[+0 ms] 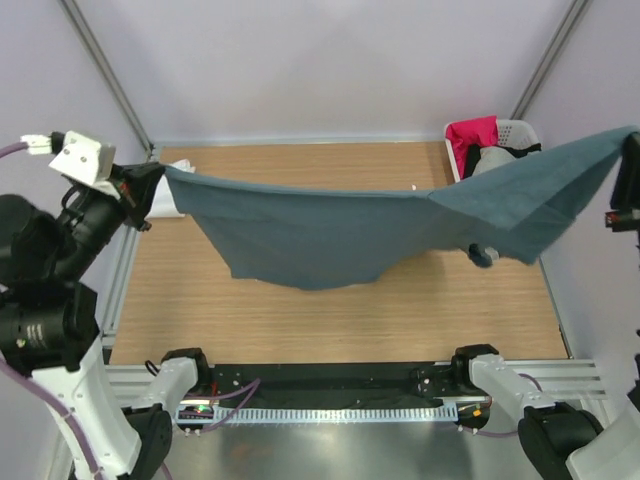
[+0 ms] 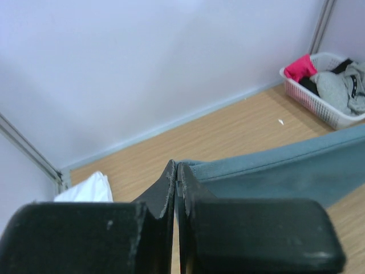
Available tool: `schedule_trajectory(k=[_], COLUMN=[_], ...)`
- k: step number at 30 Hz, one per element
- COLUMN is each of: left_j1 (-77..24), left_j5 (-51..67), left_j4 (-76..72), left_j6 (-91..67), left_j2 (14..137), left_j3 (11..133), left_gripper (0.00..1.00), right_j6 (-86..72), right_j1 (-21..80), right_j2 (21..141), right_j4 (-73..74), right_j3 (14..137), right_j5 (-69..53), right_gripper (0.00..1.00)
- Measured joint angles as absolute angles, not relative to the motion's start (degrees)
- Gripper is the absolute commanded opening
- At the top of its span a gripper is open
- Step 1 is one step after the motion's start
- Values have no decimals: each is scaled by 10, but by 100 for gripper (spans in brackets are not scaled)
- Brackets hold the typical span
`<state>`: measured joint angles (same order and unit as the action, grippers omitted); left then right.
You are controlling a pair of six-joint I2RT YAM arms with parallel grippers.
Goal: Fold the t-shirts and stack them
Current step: Flatten the tshirt out
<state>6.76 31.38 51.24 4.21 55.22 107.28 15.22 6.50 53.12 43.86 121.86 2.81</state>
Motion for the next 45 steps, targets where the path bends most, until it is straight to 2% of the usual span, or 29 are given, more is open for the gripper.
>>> schedule_trajectory(k=[3, 6, 10, 15, 23, 27, 32, 37, 41, 45], left_j1=[68, 68, 68, 68, 67, 55, 25, 2, -14, -27], left_j5=[306, 297, 285, 275, 248, 228, 201, 173, 149, 138], left_j4=[515, 515, 503, 489, 434, 403, 378, 360, 358, 356], left_j6=[39, 42, 53, 55, 77, 86, 102, 110, 110, 110], left_j2=[545, 545, 545, 580, 757, 905, 1121, 1286, 1350, 1343], left_j3=[1125, 1178, 1187, 1115, 977, 996, 1126, 1258, 1320, 1327], left_gripper=[0, 0, 0, 0, 0, 0, 0, 0, 0, 0], right_j6=[154, 158, 161, 164, 170, 185, 191, 197, 200, 195], right_j1=[65, 65, 63, 63, 63, 61, 51, 40, 34, 32], right_j2=[540, 540, 535, 555, 711, 852, 1042, 1216, 1303, 1296], right_j4=[453, 454, 430, 371, 217, 139, 70, 46, 44, 43], right_j3=[1285, 1300, 1239, 1109, 973, 947, 988, 1107, 1207, 1217], right_j5=[28, 28, 26, 20, -6, -14, 7, 54, 81, 84], right_gripper=[1, 1, 1, 1, 1, 1, 1, 1, 1, 1])
